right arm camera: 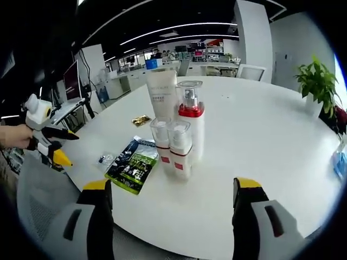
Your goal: Arrange the skincare products in the storage area until every visible bottle or jar stands upright without overlapping.
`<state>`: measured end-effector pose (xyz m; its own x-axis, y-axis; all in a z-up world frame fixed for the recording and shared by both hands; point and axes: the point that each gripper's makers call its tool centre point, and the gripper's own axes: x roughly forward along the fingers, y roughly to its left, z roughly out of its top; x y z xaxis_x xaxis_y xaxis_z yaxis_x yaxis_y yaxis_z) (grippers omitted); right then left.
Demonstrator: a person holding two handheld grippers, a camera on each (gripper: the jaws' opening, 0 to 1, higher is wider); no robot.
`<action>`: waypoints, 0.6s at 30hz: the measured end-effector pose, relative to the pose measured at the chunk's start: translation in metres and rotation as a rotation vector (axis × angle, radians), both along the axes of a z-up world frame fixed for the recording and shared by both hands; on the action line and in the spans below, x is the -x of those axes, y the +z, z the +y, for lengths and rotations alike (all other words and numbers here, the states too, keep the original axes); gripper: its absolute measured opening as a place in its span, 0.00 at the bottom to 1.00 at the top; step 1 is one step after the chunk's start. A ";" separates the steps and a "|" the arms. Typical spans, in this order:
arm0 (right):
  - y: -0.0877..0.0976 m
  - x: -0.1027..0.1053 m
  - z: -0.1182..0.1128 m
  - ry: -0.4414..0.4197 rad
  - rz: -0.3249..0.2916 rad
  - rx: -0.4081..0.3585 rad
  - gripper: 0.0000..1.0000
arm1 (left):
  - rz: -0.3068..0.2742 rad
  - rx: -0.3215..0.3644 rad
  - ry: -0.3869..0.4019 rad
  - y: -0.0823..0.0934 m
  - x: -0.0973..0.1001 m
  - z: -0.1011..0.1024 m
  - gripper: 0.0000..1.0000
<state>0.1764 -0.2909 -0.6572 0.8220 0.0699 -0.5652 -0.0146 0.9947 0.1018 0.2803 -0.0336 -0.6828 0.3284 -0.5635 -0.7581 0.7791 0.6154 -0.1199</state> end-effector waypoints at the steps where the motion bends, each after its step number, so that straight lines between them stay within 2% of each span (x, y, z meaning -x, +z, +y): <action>1: 0.000 0.000 0.000 -0.001 -0.001 -0.001 0.92 | 0.000 -0.002 -0.004 0.000 -0.001 -0.001 0.97; 11: -0.001 0.000 -0.002 -0.012 0.002 0.013 0.91 | 0.008 -0.033 -0.070 0.001 -0.025 -0.022 0.97; 18: -0.002 0.002 -0.012 -0.062 0.002 0.006 0.90 | 0.022 -0.061 -0.109 -0.005 -0.045 -0.032 0.97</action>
